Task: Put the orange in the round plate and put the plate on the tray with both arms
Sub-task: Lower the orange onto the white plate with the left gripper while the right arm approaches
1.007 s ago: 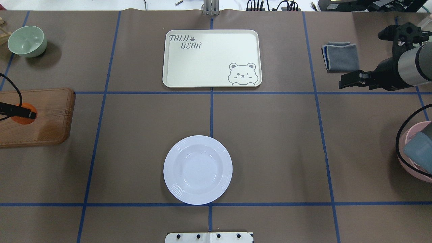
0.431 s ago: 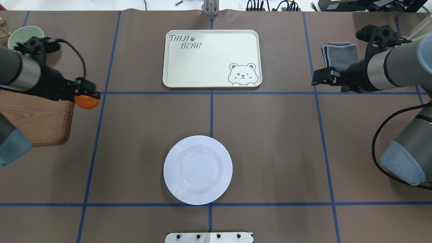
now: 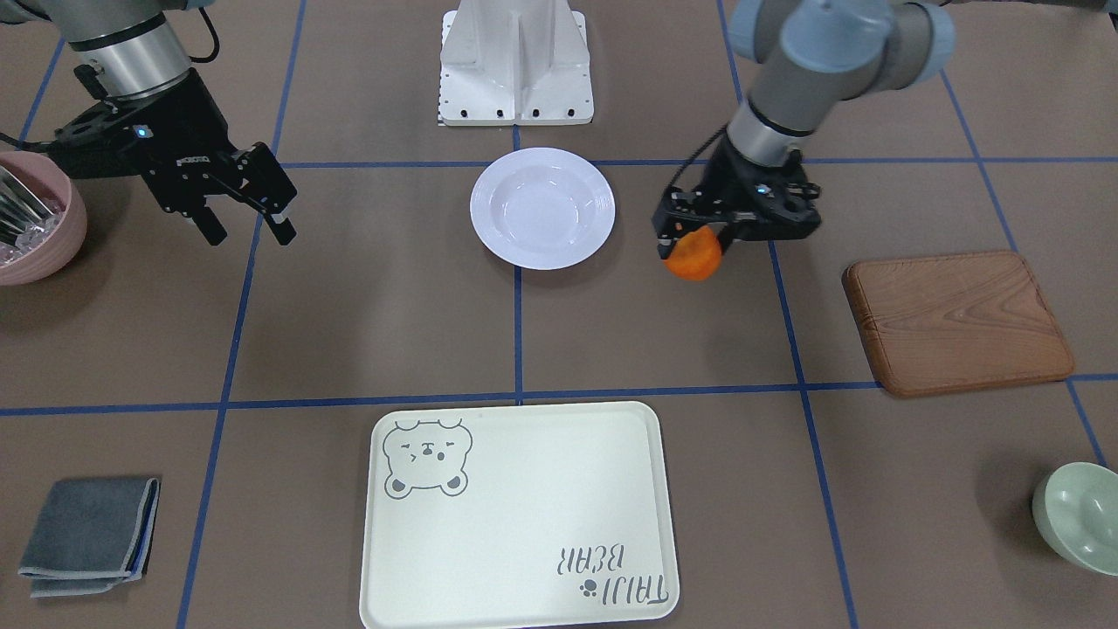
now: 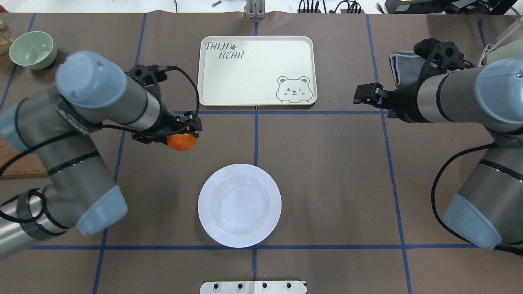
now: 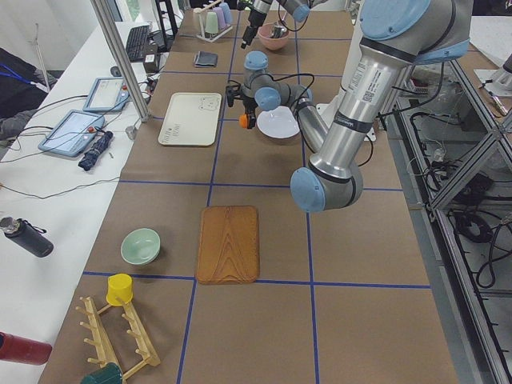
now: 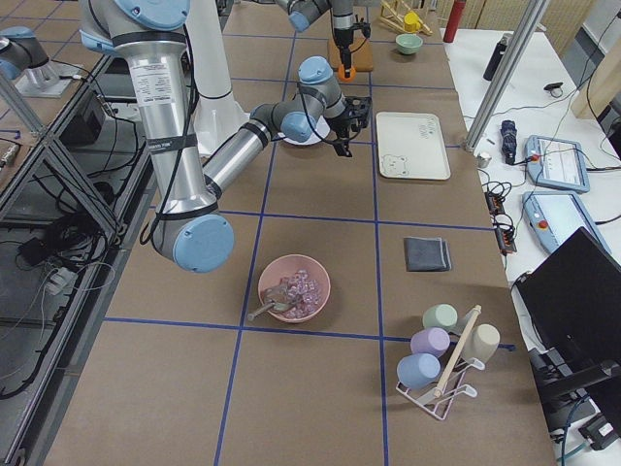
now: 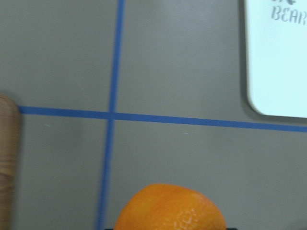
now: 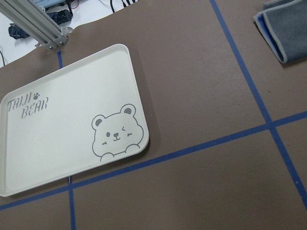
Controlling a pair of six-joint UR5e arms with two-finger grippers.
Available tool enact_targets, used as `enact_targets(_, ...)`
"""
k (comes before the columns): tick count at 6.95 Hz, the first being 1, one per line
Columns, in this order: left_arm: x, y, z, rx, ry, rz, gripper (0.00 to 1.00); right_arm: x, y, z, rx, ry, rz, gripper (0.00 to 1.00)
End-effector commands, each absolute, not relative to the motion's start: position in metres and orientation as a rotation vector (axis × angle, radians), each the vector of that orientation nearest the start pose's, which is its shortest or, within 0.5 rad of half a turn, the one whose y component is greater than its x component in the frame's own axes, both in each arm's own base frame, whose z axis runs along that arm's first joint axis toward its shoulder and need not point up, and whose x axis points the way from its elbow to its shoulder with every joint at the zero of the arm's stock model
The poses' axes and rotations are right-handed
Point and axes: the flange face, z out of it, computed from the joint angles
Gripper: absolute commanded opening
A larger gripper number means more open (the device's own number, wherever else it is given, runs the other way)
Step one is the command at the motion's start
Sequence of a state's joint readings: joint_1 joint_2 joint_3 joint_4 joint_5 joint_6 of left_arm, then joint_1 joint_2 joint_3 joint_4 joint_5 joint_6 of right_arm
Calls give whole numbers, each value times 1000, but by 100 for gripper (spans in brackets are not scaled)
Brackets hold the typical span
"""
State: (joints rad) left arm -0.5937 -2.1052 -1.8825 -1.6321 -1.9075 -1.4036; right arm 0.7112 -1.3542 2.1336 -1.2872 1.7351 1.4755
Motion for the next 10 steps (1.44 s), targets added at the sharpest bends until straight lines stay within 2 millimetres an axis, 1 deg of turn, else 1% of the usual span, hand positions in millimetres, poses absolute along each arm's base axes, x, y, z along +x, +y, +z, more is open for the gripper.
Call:
enact_targets(1,553,-368,172,28,918,-274,0,-337,-395,255,298,-1108,516,100)
enact_targets(2,581,-337,175,-7,903,-256,0,-348,-387,252,307,-1118,541,100)
enact_targets(3,598,-313,177,9,894,-239,0,-352,-384,250,300,-1124,541,100)
enact_targets(4,600,-309,181,6,894,-231,3,-353,-383,250,298,-1125,539,100)
enact_targets(5,604,-301,181,0,894,-216,22,-355,-381,249,296,-1127,534,100)
enact_targets(6,608,-301,186,4,883,-210,80,-359,-378,250,290,-1126,526,100)
enact_targets(7,607,-302,184,7,886,-208,97,-362,-375,250,286,-1127,519,100)
enact_targets(8,606,-306,186,30,880,-220,98,-367,-371,250,290,-1125,515,100)
enact_targets(9,593,-314,175,51,904,-206,98,-370,-367,249,290,-1127,509,100)
enact_targets(10,560,-331,156,97,948,-180,98,-374,-362,249,282,-1132,503,100)
